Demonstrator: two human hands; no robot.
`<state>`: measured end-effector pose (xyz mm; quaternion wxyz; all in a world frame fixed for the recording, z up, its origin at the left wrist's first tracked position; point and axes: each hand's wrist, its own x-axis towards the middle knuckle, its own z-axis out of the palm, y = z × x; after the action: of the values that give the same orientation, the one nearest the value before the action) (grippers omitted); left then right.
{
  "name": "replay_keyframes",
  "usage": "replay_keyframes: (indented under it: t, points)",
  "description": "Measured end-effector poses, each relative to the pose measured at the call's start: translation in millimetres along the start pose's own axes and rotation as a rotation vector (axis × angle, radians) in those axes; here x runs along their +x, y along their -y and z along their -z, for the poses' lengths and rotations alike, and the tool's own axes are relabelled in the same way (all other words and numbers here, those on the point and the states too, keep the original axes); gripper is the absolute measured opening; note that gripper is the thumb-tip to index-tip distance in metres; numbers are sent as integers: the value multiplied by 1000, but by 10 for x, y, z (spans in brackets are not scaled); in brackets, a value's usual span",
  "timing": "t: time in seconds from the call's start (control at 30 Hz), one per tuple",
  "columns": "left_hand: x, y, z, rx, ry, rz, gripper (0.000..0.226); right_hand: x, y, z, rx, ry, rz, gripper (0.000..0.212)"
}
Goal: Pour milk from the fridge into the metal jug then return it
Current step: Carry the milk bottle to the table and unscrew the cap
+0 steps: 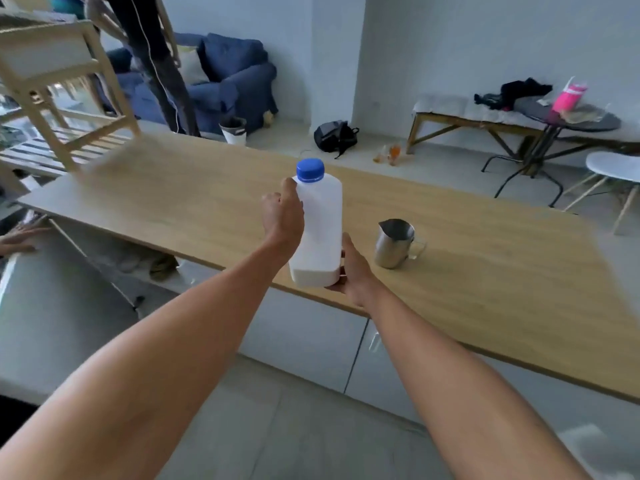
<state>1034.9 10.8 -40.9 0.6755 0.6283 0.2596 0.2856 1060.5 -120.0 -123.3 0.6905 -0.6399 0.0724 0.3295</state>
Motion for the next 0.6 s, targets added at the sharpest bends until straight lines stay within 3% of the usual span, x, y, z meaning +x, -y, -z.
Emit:
replay_keyframes:
  t: [0.43,0.6]
  points:
    - [295,316,-765,51,265,71,40,270,104,440,125,-198,39,35]
    - [366,488,-807,70,282,93,39,441,49,427,129,-258,41,44]
